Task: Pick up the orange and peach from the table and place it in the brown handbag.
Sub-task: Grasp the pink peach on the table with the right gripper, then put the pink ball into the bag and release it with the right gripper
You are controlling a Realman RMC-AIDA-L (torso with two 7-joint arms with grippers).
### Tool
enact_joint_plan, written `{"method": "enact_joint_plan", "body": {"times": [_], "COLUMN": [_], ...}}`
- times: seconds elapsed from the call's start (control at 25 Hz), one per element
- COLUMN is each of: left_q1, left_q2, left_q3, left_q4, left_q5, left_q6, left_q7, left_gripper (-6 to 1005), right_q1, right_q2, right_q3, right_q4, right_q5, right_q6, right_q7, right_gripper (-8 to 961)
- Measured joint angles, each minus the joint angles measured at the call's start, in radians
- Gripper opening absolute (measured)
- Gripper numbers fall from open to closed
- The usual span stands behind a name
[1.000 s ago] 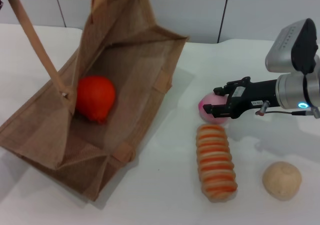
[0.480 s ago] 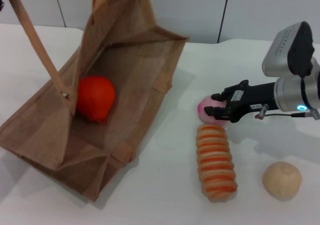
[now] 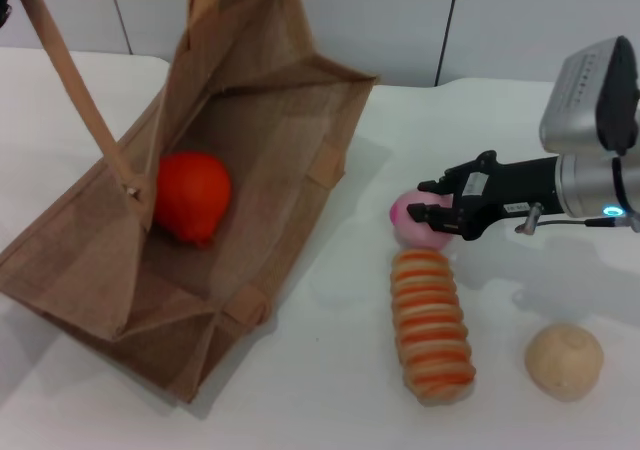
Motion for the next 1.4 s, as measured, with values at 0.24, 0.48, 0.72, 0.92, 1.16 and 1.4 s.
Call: {"method": "enact_joint_plan", "body": {"times": [0.24,0.48,0.72,0.92,1.16,1.4], "left_q1": [-0.005,-0.039,-0.117,-0.158,-0.187,-0.197], "left_q2": [0.000,0.001,0.001,0.003,0.005,0.004], "left_q3": [0.000,0.000,0.001,0.002,0.002,0.002], "left_q4": [0.000,0.000,-0.007,-0.012,-0.012,-0.012], "left_q5": [0.010,0.051,0.133,0.172,0.181,0.190], "left_q6": [0.001,0.001,-0.004,-0.018,-0.047,-0.064], "left_q7": [0.000,-0.006,-0.014,-0.037,-0.061,-0.075], "left_gripper": [124,125,125,126,126,127], "right_q1": [-0.031,-0.008,0.119,0.229,0.316,0.352], "right_q2": [0.000,0.000,0.005,0.010,0.017,0.024], "right_q3": [0.000,-0.008,-0.064,-0.077,-0.067,0.011], "right_q4": [-0.057,-0.095,0.003,0.149,0.264,0.321], "right_q5": [0.089,0.141,0.139,0.133,0.132,0.145], "right_q6": [-0.113,-0.280,-0.244,-0.075,0.123,0.245], "right_q7": [-0.070,-0.119,-0.145,-0.182,-0.235,-0.359], "right_gripper": [315,290,291,281,275,275]}}
